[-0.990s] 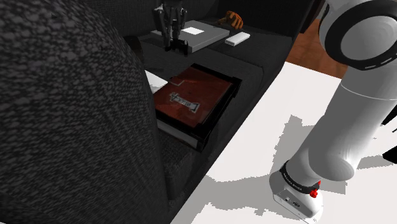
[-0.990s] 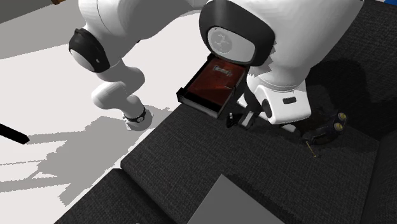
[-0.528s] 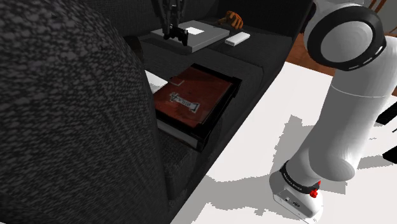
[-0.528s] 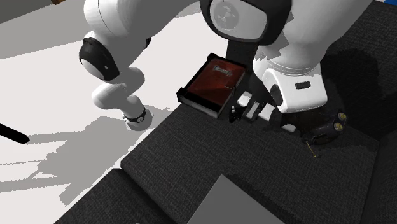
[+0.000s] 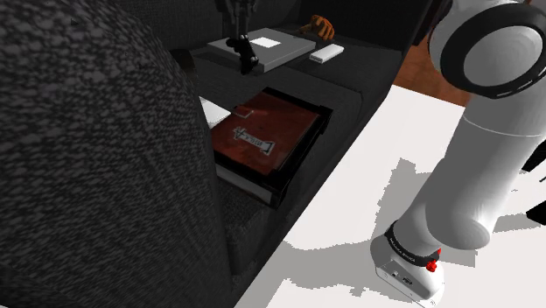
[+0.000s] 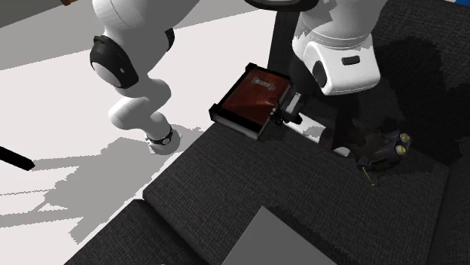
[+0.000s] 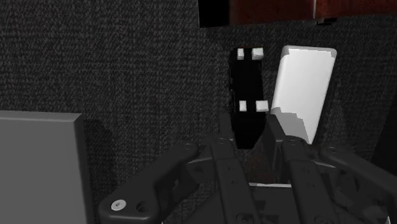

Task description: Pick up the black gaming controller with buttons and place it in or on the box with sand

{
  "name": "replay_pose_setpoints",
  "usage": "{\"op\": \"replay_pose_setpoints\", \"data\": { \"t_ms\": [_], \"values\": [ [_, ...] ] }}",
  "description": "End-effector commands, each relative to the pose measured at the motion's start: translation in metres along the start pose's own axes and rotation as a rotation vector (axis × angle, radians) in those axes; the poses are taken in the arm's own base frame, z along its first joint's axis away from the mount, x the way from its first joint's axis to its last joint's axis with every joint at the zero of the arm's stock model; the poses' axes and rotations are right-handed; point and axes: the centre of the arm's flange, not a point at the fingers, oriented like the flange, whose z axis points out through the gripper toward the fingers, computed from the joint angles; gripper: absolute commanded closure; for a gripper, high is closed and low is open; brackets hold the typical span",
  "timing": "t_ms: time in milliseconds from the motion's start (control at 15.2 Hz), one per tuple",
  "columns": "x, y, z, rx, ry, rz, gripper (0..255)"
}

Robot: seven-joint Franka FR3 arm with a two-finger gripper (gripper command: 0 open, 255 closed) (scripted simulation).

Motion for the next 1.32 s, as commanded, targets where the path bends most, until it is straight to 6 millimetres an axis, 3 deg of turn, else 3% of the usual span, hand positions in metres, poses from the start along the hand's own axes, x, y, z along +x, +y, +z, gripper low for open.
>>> {"op": "replay_pose_setpoints", "data": {
  "t_ms": [0, 726, 1254],
  "values": [
    [-0.020, -0.017, 0.003, 0.000, 0.000, 0.001, 255],
    [-0.131, -0.111, 0.011, 0.000, 0.000, 0.001, 255],
    [-0.129, -0.106, 0.053, 0.000, 0.000, 0.001, 255]
  ]
}}
